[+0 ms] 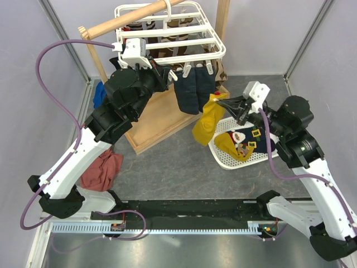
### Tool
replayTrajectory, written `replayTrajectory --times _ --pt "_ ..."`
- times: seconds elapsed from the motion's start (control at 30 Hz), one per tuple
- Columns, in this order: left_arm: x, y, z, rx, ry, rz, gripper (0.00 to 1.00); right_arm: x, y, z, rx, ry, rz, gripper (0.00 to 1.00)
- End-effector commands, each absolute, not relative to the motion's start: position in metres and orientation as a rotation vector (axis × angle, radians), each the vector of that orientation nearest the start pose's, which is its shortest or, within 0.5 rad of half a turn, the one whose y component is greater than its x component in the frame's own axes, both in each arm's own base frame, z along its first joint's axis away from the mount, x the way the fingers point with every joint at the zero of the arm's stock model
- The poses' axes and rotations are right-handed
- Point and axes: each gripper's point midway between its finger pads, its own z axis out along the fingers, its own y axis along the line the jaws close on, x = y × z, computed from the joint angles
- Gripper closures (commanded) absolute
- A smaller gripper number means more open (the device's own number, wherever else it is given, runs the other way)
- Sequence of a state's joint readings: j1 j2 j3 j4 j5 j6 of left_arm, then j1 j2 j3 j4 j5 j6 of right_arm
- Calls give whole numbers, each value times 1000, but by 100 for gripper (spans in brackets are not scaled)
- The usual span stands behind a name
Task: Clip the socks to the hanger
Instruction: Pick up the sock from the bin, then clamp the sock onto the hanger.
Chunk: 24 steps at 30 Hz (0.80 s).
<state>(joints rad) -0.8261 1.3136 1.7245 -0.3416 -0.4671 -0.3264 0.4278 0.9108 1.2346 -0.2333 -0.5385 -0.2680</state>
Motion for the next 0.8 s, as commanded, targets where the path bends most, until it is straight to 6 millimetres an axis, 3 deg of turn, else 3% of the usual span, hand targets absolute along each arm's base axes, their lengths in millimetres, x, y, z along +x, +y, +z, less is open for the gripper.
replayTrajectory --times 0.0,0.2,0.27,0.47,0.6,0.77 --pt "308 -243 517 21 1489 -613 93 229 231 465 -1047 1038 580 100" --pt "307 -242 517 18 1491 -616 93 230 274 469 -1158 950 523 100" --pt "306 -243 518 19 1490 -623 93 239 280 467 -1180 948 432 100" --pt "305 -243 517 22 1496 -625 93 246 323 454 -1284 891 253 100" --pt "305 -243 517 23 1495 -626 93 266 325 451 -1280 907 70 100" --pt "304 -244 516 30 1498 -630 93 278 323 451 -1246 892 -7 100"
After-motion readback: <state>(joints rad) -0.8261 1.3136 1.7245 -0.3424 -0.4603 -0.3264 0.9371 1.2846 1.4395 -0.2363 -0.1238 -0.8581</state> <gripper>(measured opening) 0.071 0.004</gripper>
